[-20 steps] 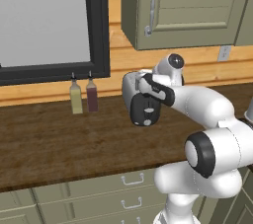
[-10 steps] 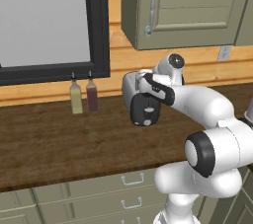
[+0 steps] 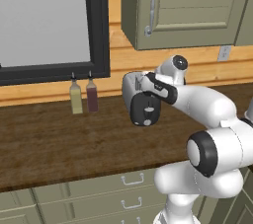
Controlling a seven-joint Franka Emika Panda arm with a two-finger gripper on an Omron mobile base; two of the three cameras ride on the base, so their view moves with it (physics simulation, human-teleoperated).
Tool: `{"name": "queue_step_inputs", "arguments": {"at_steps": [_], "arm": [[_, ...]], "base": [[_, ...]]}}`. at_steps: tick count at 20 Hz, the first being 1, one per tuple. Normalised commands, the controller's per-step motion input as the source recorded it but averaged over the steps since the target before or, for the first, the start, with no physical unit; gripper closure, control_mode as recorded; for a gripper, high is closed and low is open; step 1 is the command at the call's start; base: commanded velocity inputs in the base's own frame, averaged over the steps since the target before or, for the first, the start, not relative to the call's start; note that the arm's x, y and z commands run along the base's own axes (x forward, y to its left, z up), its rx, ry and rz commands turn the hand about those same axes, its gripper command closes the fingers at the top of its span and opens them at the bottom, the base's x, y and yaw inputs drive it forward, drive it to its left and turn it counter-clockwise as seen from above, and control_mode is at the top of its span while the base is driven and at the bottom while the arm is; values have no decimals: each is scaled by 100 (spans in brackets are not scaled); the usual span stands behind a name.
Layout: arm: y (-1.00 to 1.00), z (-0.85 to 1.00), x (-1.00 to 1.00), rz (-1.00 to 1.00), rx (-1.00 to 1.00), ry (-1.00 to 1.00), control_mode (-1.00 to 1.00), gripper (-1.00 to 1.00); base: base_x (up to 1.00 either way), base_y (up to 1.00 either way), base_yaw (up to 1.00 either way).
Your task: Start the toaster. Once the lever pops up, take the bread to the plate on the dining counter.
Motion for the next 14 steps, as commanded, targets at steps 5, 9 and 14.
{"name": "queue_step_inputs", "arguments": {"at_steps": [5,9,14], "arm": [[-3,0,9,2,0,0,-100,-100],[-12,0,13,1,0,0,-100,-100],[-2,-13,15,0,0,0,-100,-100]], "base": [[0,0,0],[0,0,0],[0,0,0]]}}
